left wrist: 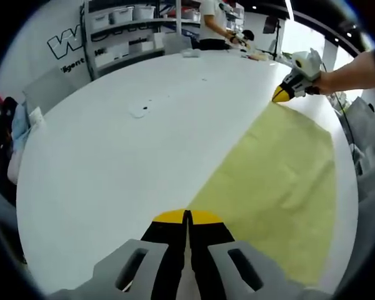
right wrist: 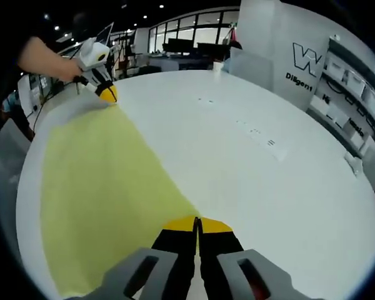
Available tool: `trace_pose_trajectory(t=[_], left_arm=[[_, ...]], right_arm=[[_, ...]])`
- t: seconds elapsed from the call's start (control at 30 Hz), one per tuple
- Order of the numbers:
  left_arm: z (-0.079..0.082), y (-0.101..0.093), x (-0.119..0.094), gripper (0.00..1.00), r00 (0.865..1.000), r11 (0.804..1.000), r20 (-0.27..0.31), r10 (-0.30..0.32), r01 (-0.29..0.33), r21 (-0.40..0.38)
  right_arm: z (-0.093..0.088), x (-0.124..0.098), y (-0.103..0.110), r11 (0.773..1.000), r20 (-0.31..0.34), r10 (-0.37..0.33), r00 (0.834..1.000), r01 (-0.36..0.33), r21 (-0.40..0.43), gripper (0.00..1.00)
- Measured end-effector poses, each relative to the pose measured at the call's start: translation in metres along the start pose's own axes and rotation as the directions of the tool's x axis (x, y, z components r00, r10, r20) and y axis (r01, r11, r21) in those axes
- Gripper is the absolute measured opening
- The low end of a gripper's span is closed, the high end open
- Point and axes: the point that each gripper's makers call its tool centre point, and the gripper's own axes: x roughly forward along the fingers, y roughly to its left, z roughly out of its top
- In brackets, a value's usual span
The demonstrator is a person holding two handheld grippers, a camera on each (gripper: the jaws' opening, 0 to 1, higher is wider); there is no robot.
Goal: Fold the garment on the visible template until the final outline fits inside the template.
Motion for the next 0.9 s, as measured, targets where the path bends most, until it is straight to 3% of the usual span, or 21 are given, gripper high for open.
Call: trace_pose_trajectory(t=[0.07,0.17,0.3,0.5,0.57,0.6,0.7,0.8,0.9], left_arm=[[0.004,-0.002,0.000,0.02,1.000,1.000,0.010,0.010,-0.010,0.002],[0.014,-0.011,0.002,0.17,0.999,1.000,0.049,-0.024,0.024,-0.015],[0.019,-0.022,0.004,0.18,0.996,0.998,0.062,-0.061,0.060,0.011],[0.009,-0.026,0.017,0.16,0.996,0.995,0.004,-0.089,0.089,0.034],[0.000,-0.023,0.021,0.19,0.996,0.996,-0.038,-0.080,0.082,0.032],[-0.003,-0.017,0.020,0.19,0.998,0.998,-0.051,-0.045,0.047,0.036],[0.002,-0.018,0.020,0.16,0.998,0.997,-0.037,-0.058,0.059,0.044],[0.004,-0.016,0.021,0.11,0.998,0.990,-0.047,-0.042,0.048,0.133],[0.005,-0.018,0.022,0.06,0.998,0.992,-0.048,-0.044,0.049,0.118]], right_arm=[[0.000,0.001,0.000,1.000,0.000,0.001,1.000,-0.001,0.001,0.00],[-0.001,0.003,0.000,1.000,-0.002,0.002,1.000,-0.002,0.002,0.00],[-0.002,0.002,-0.001,1.000,-0.002,0.002,1.000,-0.002,0.000,0.00],[-0.003,0.002,-0.002,1.000,-0.001,0.003,1.000,-0.003,0.001,0.00],[-0.004,0.002,-0.002,1.000,-0.002,0.004,1.000,-0.004,0.001,0.00],[-0.003,0.002,-0.002,1.000,-0.002,0.003,1.000,-0.003,0.000,0.00],[-0.003,0.002,-0.002,1.000,-0.002,0.005,1.000,-0.005,-0.003,0.00],[-0.004,0.002,-0.001,1.000,-0.004,0.006,1.000,-0.006,-0.004,0.00],[-0.004,0.003,-0.001,1.000,-0.007,0.003,1.000,-0.003,-0.007,0.00]])
